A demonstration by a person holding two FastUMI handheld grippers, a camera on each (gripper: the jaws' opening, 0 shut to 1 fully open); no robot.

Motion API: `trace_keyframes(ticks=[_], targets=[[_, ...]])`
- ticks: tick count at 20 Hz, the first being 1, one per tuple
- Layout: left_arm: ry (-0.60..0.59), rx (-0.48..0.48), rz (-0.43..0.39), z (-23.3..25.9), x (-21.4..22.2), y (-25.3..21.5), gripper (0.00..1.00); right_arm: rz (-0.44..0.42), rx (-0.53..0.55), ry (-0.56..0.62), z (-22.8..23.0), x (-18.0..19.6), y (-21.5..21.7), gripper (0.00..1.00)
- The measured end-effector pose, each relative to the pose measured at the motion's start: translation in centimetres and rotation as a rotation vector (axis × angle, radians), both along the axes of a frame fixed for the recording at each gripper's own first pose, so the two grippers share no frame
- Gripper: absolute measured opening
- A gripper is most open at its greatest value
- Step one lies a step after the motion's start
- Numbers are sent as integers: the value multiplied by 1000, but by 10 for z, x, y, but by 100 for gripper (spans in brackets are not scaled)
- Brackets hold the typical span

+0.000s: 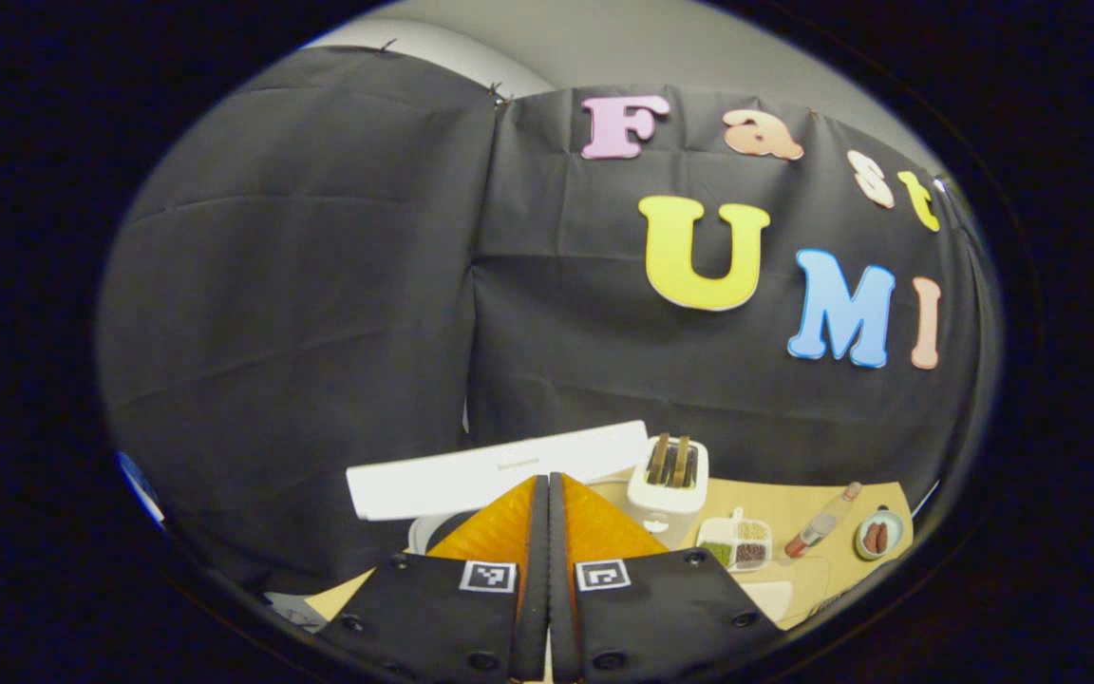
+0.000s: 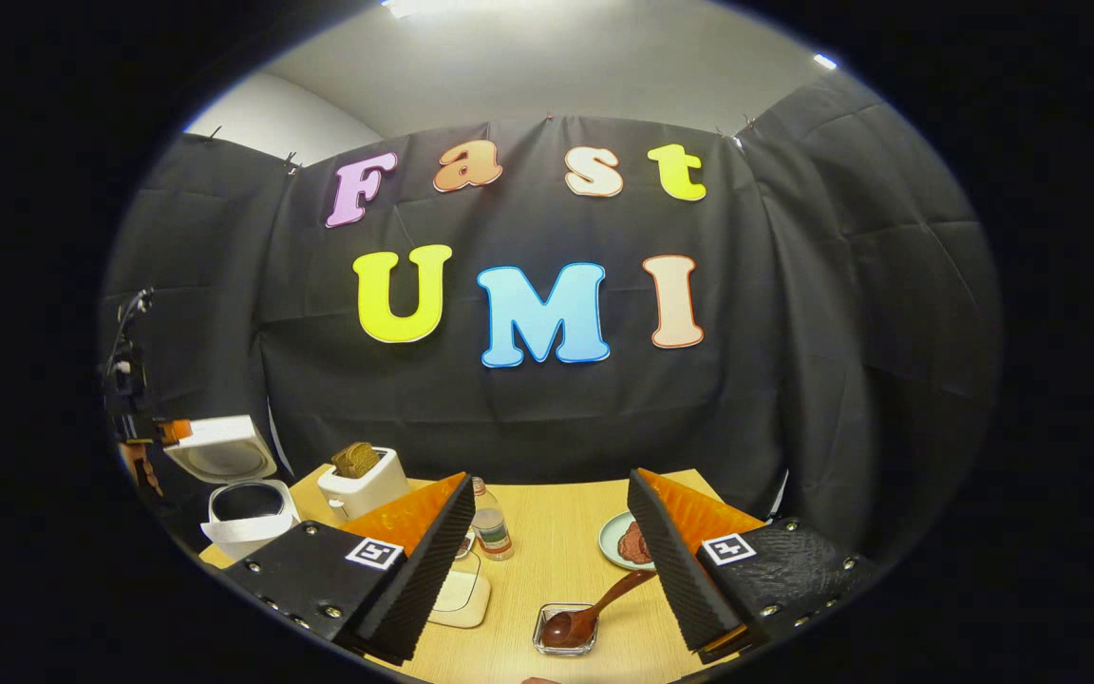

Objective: Close the left gripper, press the button to open the rice cooker; take a wooden spoon from the chopstick holder with the right hand, scoop a spoonful of rice and pour it into the rice cooker, then put the wooden spoon back into the chopstick holder.

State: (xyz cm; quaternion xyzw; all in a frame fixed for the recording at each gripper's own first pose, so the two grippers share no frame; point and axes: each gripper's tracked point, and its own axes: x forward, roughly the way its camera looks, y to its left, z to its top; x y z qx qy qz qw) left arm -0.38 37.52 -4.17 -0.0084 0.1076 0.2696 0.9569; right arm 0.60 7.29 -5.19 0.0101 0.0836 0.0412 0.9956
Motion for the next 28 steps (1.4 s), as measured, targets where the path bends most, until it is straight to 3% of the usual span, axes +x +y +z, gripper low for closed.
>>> trace_keyframes(ticks=[2,4,8,12,16,23,28], targets=[[-71,72,-20,38,-7,-20,10,-9,3,-2,1,-2,-2,98],[-139,75,-99,64,-9,-55,11,-22,7,-5,1,-4,-4,98],[-172,64,-223,68,-8,-98,99,-71,-5,-20,2,-9,-8,98],[-173,25,-349,52,-8,-139,96,-131,-30,-25,-5,-14,-14,98],[-155,-19,-419,38,-9,-167,99,-184,-47,21,-26,-15,-32,98],[-122,-57,-445,25,2,-201,99,-177,24,200,-92,13,-58,99],[-105,-17,-413,22,8,-212,97,-191,80,339,-158,36,-79,99]])
